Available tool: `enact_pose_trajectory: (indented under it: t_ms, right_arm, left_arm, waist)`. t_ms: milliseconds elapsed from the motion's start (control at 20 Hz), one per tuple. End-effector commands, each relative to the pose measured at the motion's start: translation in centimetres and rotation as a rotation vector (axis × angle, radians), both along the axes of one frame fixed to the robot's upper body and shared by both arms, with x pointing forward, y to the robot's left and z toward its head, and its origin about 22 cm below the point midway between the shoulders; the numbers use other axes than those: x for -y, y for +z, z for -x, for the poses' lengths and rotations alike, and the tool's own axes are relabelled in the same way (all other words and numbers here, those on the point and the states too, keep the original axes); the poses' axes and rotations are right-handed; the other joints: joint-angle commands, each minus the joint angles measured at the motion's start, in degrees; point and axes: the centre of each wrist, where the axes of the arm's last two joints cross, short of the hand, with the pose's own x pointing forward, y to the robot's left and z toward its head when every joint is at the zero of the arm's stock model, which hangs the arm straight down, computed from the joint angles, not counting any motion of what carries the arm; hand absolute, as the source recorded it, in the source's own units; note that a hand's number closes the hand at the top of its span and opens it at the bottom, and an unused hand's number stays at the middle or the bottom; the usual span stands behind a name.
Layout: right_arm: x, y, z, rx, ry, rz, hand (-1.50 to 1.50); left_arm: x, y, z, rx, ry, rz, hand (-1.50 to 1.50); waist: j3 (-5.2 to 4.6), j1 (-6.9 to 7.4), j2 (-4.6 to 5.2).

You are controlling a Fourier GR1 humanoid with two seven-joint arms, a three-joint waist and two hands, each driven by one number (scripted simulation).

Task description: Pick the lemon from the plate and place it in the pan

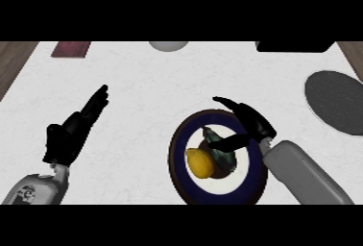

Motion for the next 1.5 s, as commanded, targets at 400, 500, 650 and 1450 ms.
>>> enact_pose_trajectory:
  t_ms: [400, 500, 650, 1450]
  right_arm:
    - [-8.4, 7.6, -3.0, -0.293, 0.315, 0.581, -1.50]
    - [-10.3, 8.4, -2.7, -0.339, 0.366, 0.628, -1.50]
    - [-12.1, 8.5, -2.2, -0.424, 0.418, 0.624, -1.50]
    - [-14.3, 7.7, 0.3, -0.418, 0.350, 0.812, -1.50]
  left_arm:
    - [-0.4, 0.2, -0.3, 0.002, 0.006, 0.004, 0.00]
    - [0.3, 0.9, -0.5, -0.002, -0.013, -0.003, 0.00]
    - [-0.8, 0.2, 0.1, 0.000, 0.005, 0.006, 0.00]
    - [-1.1, 0.8, 0.1, -0.013, 0.024, -0.002, 0.00]
  waist:
    - [-0.09, 0.63, 0.06]
    - [-0.03, 0.05, -0.07]
    - [0.01, -0.21, 0.01]
    - [0.06, -0.54, 0.03]
